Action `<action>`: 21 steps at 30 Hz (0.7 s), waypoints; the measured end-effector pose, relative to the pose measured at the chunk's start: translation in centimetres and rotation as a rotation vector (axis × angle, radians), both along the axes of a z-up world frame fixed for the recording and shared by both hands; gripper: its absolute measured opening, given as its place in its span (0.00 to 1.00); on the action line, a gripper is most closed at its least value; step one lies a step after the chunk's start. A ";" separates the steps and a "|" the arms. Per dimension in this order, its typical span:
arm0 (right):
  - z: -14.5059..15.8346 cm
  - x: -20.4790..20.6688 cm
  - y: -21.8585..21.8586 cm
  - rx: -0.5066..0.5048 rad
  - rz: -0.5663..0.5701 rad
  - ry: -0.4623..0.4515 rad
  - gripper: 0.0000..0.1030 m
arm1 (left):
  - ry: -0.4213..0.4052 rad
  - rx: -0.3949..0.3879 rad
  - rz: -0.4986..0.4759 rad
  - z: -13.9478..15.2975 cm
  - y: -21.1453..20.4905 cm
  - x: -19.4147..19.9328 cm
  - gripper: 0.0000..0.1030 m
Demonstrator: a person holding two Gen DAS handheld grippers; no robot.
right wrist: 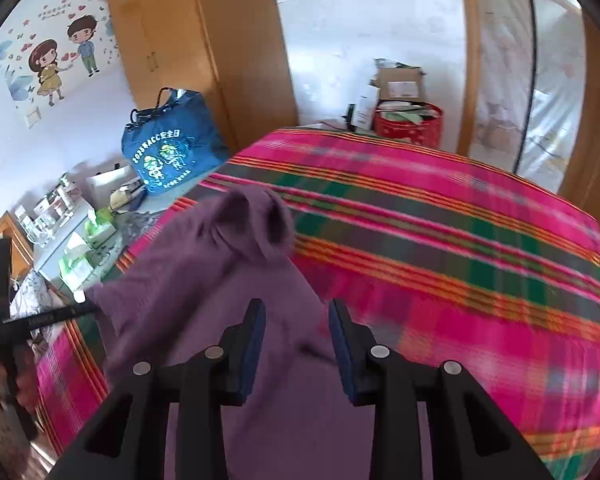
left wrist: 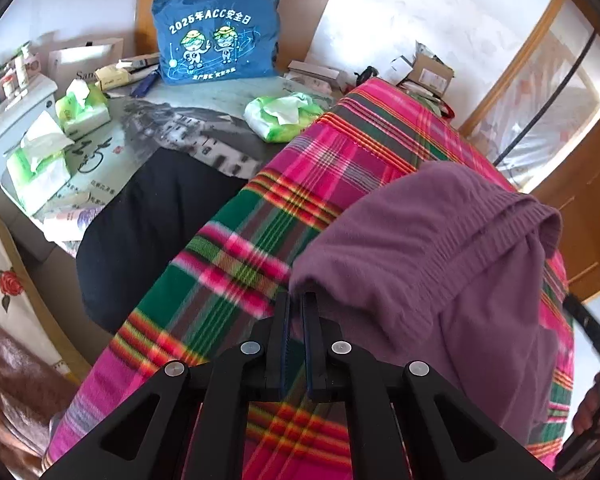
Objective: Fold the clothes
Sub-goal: 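Lay the garment flat on the bedspread and open the left gripper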
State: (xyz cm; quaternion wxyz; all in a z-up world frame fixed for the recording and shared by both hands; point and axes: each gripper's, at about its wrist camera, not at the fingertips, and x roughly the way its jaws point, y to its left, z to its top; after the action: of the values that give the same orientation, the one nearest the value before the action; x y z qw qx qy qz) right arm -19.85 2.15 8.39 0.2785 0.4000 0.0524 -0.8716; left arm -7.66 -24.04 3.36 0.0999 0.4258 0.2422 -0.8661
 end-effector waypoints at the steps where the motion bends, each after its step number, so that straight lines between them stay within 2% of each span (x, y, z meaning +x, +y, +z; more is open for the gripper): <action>1: -0.2 0.7 1.0 0.005 -0.011 0.002 0.35 | 0.006 0.002 -0.009 0.2 0.2 0.3 0.08; 3: -0.5 2.1 2.7 0.030 -0.038 0.021 0.37 | 0.018 0.006 -0.026 0.7 0.6 1.0 0.18; 5: -1.2 3.9 4.4 0.062 -0.054 0.044 0.38 | 0.029 0.009 -0.043 1.1 1.0 1.7 0.21; 6: -1.7 4.4 5.3 0.074 -0.078 0.036 0.38 | 0.035 0.011 -0.052 1.4 1.3 2.0 0.25; 8: -2.6 5.4 7.0 0.098 -0.126 0.018 0.38 | 0.049 0.047 -0.111 1.7 2.3 2.0 0.31; 10: -3.5 6.3 8.6 0.122 -0.175 0.001 0.39 | 0.051 0.083 -0.169 1.7 3.4 1.6 0.32; 13: -4.4 7.0 11.3 0.071 -0.250 -0.043 0.45 | 0.033 0.132 -0.229 1.4 5.0 0.6 0.32; 17: -5.3 6.9 12.8 -0.020 -0.280 -0.108 0.45 | -0.001 0.208 -0.278 0.9 6.8 -0.7 0.37; 18: -5.4 6.8 12.9 -0.038 -0.281 -0.120 0.45 | 0.001 0.230 -0.287 0.9 7.0 -0.9 0.42; 21: -5.6 7.1 12.5 -0.050 -0.292 -0.121 0.45 | -0.023 0.222 -0.297 0.6 7.8 -1.7 0.47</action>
State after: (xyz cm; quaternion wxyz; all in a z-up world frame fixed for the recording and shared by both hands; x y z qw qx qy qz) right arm -12.77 14.63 2.82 0.1615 0.4480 -0.0447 -0.8782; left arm -9.39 -16.24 3.99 -0.0740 0.4751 0.2695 -0.8344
